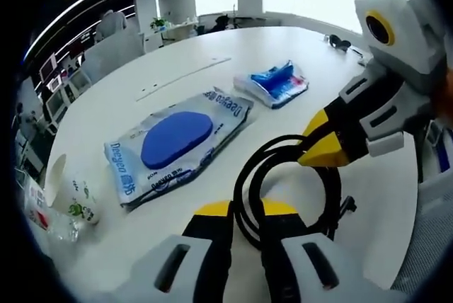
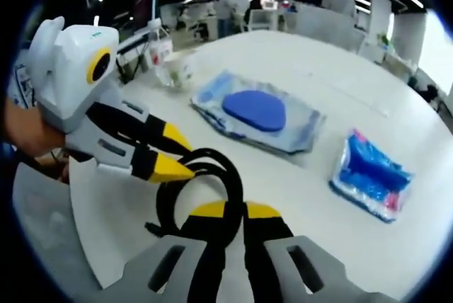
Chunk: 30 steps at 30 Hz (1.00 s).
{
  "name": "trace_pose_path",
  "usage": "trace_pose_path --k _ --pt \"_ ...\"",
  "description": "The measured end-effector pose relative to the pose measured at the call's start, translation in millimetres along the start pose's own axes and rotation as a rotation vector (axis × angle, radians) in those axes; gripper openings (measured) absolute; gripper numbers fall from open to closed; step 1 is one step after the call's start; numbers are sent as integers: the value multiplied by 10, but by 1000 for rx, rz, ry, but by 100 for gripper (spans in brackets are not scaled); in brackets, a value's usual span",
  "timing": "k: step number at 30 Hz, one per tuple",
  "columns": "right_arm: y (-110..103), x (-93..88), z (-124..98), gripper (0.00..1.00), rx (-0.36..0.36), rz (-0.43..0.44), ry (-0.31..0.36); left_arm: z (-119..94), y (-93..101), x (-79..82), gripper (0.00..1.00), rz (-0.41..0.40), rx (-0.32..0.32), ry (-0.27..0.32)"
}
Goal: Arrange the tabletop items into an orderly group along one side of the table until the central work area is clear of visible clutter.
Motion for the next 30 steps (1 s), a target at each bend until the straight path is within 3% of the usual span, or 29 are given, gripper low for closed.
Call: trace_pose_path --k 10,24,29,30 --pt "-30 -53 116 5 -13 6 9 49 -18 -35 13 44 15 -22" --pt "-31 -65 185 7 -25 -6 34 62 -68 -50 14 26 28 -10" --pt "2 -80 117 17 -23 -17 77 18 -109 -57 23 22 55 5" --pt "-1 -55 95 21 -13 -20 113 8 -114 -52 23 7 48 17"
Point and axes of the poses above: the point that each gripper's makers call its tool centre point, and the gripper's own axes: z roughly forward along the fingers, y roughly to its right, x roughly out of its top, the point moved 10 cm from there along -z, roughly backward along the fingers, and after that the axes turned 9 degrees about -y, right-handed, at the moved point
